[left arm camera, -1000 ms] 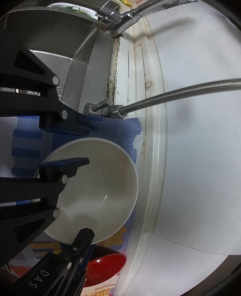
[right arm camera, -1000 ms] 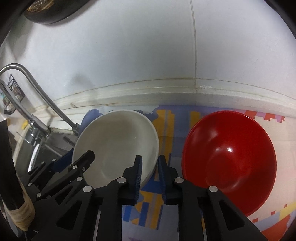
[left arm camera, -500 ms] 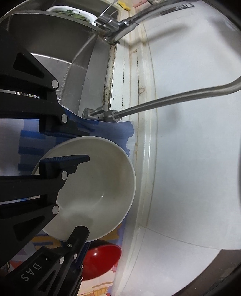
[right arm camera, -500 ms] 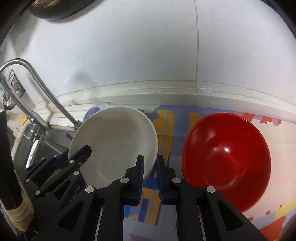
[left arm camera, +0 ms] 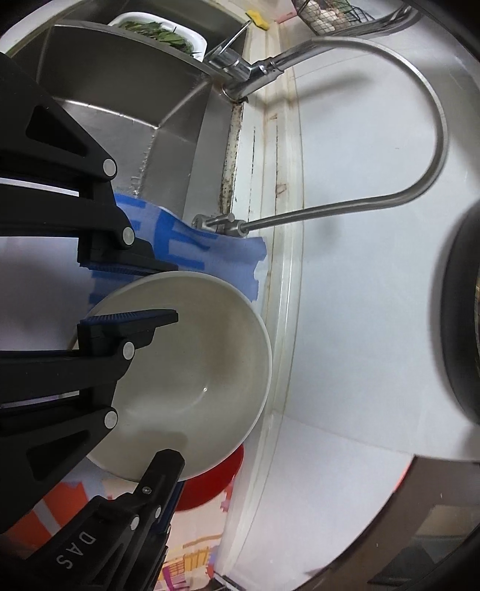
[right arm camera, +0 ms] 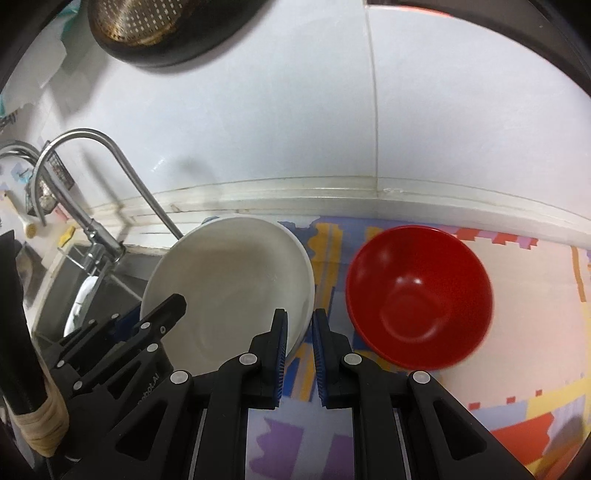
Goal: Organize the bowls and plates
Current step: 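Carry the white bowl with the left gripper over the pink bowl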
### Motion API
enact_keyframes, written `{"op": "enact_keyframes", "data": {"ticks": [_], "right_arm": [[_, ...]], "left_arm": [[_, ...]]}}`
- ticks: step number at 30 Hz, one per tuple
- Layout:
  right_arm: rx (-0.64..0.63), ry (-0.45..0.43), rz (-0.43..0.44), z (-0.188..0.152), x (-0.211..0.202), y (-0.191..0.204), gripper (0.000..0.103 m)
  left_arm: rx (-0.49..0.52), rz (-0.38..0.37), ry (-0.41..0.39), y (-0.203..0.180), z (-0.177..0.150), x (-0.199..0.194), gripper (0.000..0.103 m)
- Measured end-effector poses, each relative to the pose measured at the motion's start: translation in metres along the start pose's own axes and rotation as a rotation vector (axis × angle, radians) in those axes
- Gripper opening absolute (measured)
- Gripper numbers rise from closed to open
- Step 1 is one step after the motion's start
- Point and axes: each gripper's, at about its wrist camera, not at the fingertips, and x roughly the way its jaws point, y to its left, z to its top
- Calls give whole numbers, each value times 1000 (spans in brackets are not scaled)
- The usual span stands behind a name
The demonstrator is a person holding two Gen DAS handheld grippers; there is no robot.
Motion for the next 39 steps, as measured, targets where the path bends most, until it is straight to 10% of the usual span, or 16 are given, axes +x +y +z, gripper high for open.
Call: {"op": "enact_keyframes", "data": {"ticks": [39], "right_arm": [[105, -152, -107, -96, -188, -97, 15]], "left_arm": [[141, -203, -79, -143, -64, -142, 20]]}}
